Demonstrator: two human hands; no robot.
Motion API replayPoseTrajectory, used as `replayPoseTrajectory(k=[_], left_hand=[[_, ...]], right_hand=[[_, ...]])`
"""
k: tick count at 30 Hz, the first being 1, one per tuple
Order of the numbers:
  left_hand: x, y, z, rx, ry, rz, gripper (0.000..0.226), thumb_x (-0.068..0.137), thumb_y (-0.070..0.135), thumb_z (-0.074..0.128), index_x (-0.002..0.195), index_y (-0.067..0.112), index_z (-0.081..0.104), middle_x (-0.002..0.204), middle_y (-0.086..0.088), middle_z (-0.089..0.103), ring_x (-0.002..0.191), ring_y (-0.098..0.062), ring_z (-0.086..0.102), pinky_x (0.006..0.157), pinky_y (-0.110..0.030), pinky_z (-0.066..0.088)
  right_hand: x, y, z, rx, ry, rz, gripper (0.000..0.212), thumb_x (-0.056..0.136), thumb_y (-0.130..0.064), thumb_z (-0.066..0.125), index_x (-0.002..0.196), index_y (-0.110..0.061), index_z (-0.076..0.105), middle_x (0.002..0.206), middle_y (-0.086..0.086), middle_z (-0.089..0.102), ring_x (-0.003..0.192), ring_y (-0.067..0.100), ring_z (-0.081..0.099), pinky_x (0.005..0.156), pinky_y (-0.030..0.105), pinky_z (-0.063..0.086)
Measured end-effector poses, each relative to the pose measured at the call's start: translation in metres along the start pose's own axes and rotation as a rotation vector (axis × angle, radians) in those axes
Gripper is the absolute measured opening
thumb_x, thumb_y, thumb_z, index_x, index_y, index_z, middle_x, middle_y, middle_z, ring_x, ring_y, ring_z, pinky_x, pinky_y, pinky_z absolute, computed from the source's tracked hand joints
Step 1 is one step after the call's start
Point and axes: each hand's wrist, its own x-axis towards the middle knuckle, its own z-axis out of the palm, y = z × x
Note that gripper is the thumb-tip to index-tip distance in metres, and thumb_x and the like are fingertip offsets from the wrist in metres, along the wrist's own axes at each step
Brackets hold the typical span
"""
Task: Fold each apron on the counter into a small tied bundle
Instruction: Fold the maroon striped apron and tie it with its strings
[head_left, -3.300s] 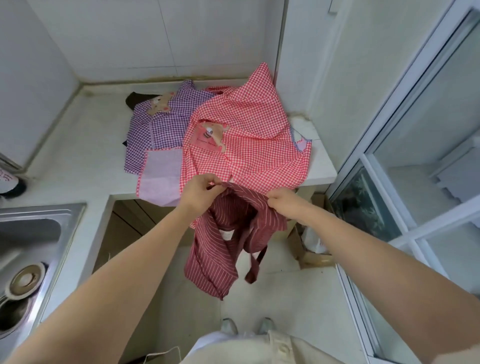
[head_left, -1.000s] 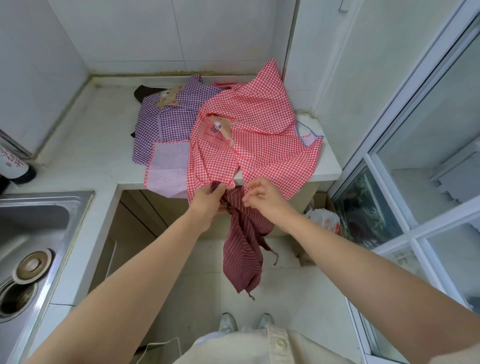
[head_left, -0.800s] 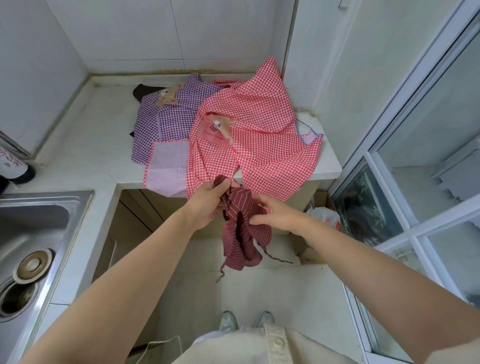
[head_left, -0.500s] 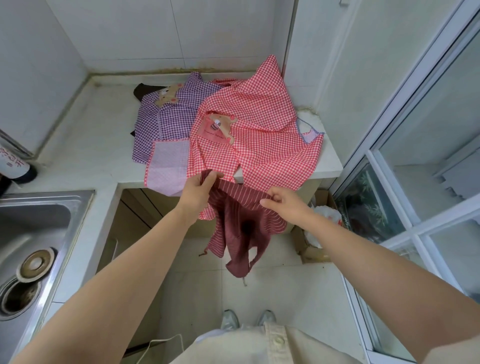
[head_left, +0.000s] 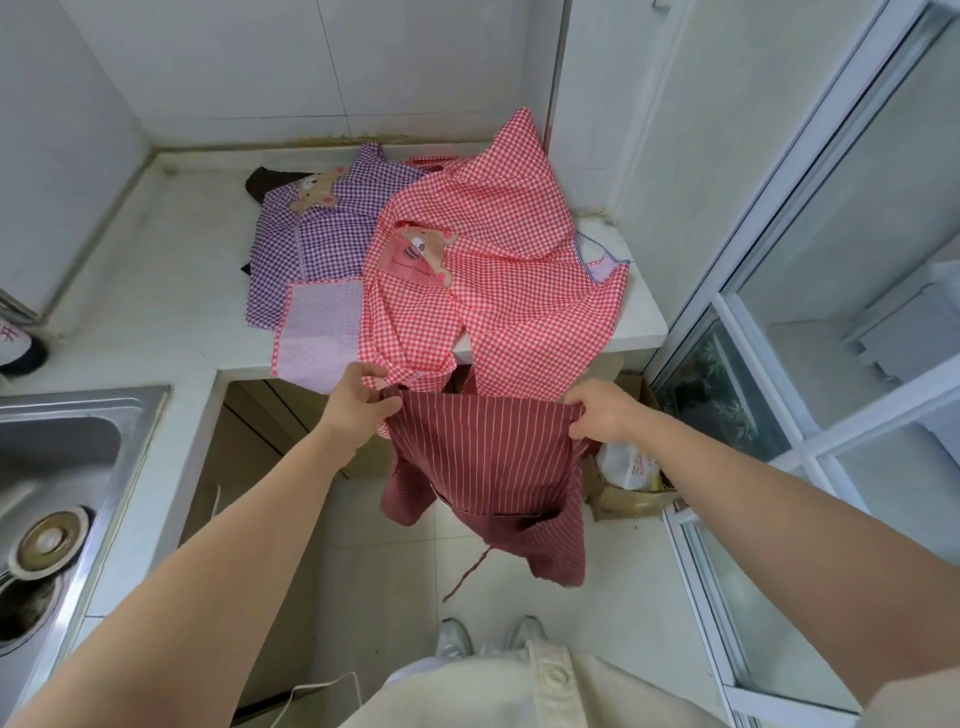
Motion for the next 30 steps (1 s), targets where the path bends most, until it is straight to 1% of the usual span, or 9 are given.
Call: replayPoseTrajectory(k=[4,6,9,12,15,19,21,25,30], left_hand=[[-0.003,-0.005,-0.002,0.259,-0.153,0.117,0.028,0.091,-0.002,0.062,0.112,0.016,0.066,0.106,-0.003,0.067,0.094,-0.017,0.063,0.082,-0.021,0.051],[-0.005,-0.006,-0.002,0.308,-0.265,0.089,0.029,0.088,-0.004,0.063,0.111,0.014,0.069,0.109,0.003,0.067,0.097,-0.011,0.062,0.084,-0.017,0.047],[-0.008,-0.007,-0.002,0.303,-0.348,0.038,0.026,0.087,-0.006,0.063,0.101,0.015,0.071,0.102,0.006,0.072,0.092,-0.009,0.066,0.079,-0.016,0.051],[-0.008,-0.007,-0.002,0.302,-0.380,0.006,0.026,0.087,-0.006,0.064,0.086,0.018,0.072,0.078,0.014,0.074,0.073,-0.001,0.069,0.065,-0.012,0.052],[-0.008,-0.011,-0.002,0.295,-0.399,-0.014,0.023,0.088,-0.005,0.063,0.084,0.015,0.073,0.076,0.011,0.074,0.072,-0.003,0.068,0.065,-0.013,0.051],[-0.007,-0.016,-0.004,0.313,-0.420,-0.037,0.017,0.089,-0.004,0.062,0.091,0.008,0.074,0.092,-0.004,0.074,0.082,-0.014,0.068,0.069,-0.017,0.053],[-0.007,-0.020,-0.006,0.337,-0.430,-0.047,0.015,0.090,-0.004,0.061,0.098,0.003,0.073,0.099,-0.010,0.072,0.084,-0.017,0.066,0.068,-0.017,0.053],[-0.008,-0.025,-0.007,0.336,-0.383,-0.058,0.017,0.091,-0.001,0.061,0.105,0.000,0.071,0.106,-0.013,0.071,0.083,-0.015,0.065,0.064,-0.015,0.050],[-0.006,-0.023,-0.010,0.254,-0.348,-0.037,0.019,0.093,0.002,0.061,0.110,0.002,0.069,0.110,-0.014,0.072,0.099,-0.030,0.067,0.096,-0.040,0.052]], right_hand=[[-0.006,0.003,0.013,-0.048,0.369,0.084,0.017,0.090,-0.009,0.058,0.097,-0.018,0.071,0.109,-0.003,0.043,0.113,0.024,0.038,0.095,0.039,0.035],[-0.002,0.007,0.023,0.088,0.505,0.131,0.020,0.092,-0.010,0.057,0.094,-0.025,0.070,0.109,-0.002,0.035,0.109,0.021,0.031,0.097,0.037,0.032],[0.006,0.011,0.032,0.463,0.615,0.123,0.033,0.093,-0.001,0.054,0.082,-0.028,0.070,0.111,0.005,0.056,0.101,0.017,0.051,0.096,0.033,0.044],[-0.003,0.001,0.030,0.705,0.575,0.087,0.038,0.095,0.008,0.044,0.086,-0.015,0.073,0.103,0.001,0.067,0.097,0.014,0.059,0.091,0.027,0.047],[-0.005,-0.001,0.030,0.764,0.571,0.054,0.042,0.095,0.009,0.043,0.085,-0.019,0.072,0.110,0.002,0.068,0.105,0.018,0.059,0.097,0.031,0.047],[0.000,0.000,0.038,0.724,0.584,0.155,0.021,0.095,0.000,0.054,0.108,-0.014,0.064,0.115,-0.001,0.060,0.110,0.017,0.054,0.102,0.036,0.045],[0.002,0.001,0.040,0.711,0.535,0.237,0.023,0.094,-0.007,0.060,0.118,-0.006,0.061,0.115,0.001,0.059,0.107,0.018,0.054,0.101,0.038,0.045],[-0.002,0.002,0.039,0.778,0.552,0.259,0.016,0.090,-0.003,0.065,0.107,-0.004,0.068,0.101,0.006,0.065,0.094,0.020,0.061,0.096,0.038,0.050],[-0.005,0.004,0.036,0.871,0.630,0.236,0.023,0.088,-0.005,0.068,0.111,-0.007,0.071,0.108,0.007,0.065,0.103,0.021,0.059,0.103,0.041,0.047]])
